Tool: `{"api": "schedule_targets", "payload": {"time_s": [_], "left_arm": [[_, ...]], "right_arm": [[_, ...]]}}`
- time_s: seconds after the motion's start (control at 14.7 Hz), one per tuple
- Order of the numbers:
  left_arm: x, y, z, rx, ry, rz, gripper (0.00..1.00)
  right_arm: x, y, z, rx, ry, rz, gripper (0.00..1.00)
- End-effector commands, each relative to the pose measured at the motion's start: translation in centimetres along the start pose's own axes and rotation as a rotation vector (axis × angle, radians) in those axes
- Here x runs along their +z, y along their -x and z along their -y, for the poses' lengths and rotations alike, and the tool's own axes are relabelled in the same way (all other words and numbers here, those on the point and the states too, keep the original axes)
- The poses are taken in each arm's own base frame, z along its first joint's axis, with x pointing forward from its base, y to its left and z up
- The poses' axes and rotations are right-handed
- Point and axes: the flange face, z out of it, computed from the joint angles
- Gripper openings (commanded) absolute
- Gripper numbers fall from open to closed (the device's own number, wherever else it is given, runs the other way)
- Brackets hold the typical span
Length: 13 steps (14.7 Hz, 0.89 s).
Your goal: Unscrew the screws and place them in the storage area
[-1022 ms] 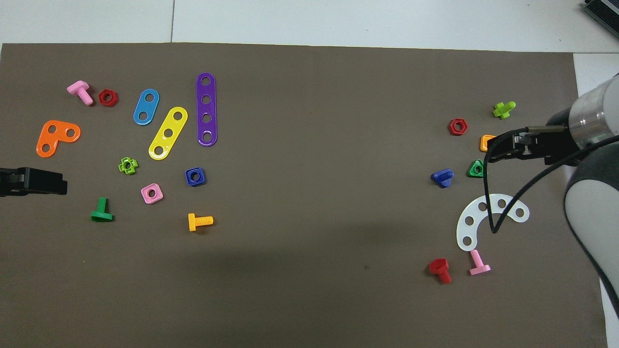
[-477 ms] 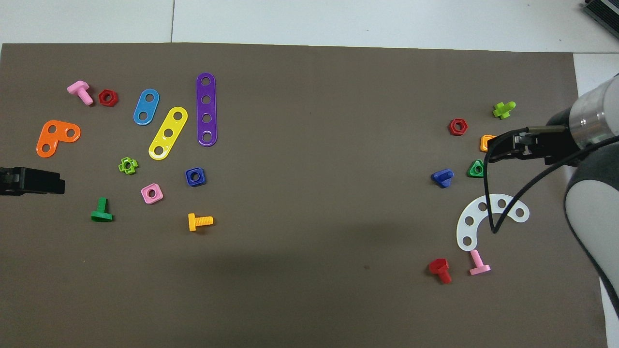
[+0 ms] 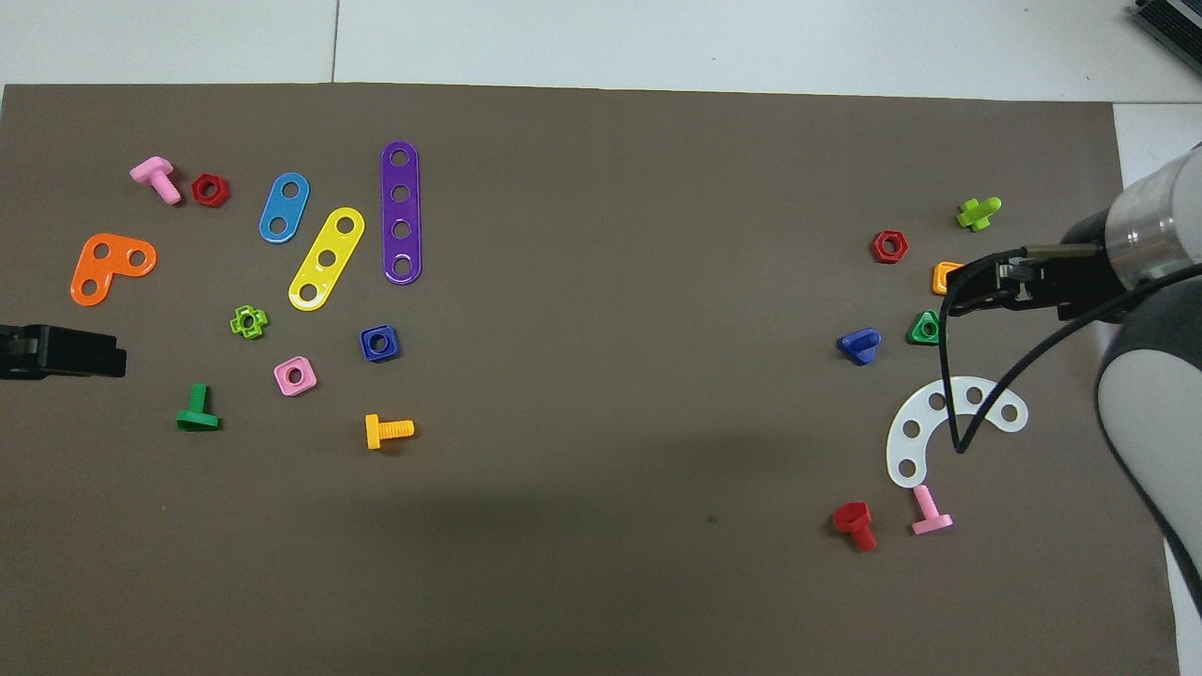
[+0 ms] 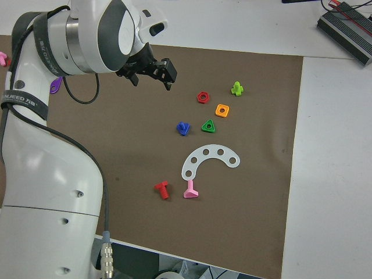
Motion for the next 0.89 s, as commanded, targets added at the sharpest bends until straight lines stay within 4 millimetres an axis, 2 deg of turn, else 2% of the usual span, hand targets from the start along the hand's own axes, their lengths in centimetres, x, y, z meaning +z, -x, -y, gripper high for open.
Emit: {"api": "schedule_targets", "payload": {"time_s": [0.0,0.27,0.48,0.82], "left_arm": [[-0.6,-0.4,0.0,0.013,-0.014,-0.011,1.00],[-0.7,-1.0,0.0,0.019,-0.016,-0.013,1.00],[-1.7,-3.5,-0.1,0.019,-0.012,-0.014,1.00],[-1.2,-3.6,-0.1,0.019,-0.013,0.001,1.00]], "right_arm": [[-0.1,0.6,-0.2,-0.024,-0.016,0.001,1.00],[0.0,0.7,-0.3,-0.024,-0.015,0.012,1.00],[-0.2,0.7,-0.3,-0.026,-0.014,0.009,1.00],[-1.4,1.5,-0.4,-0.059,-0.016,-0.008,1.00]]}}
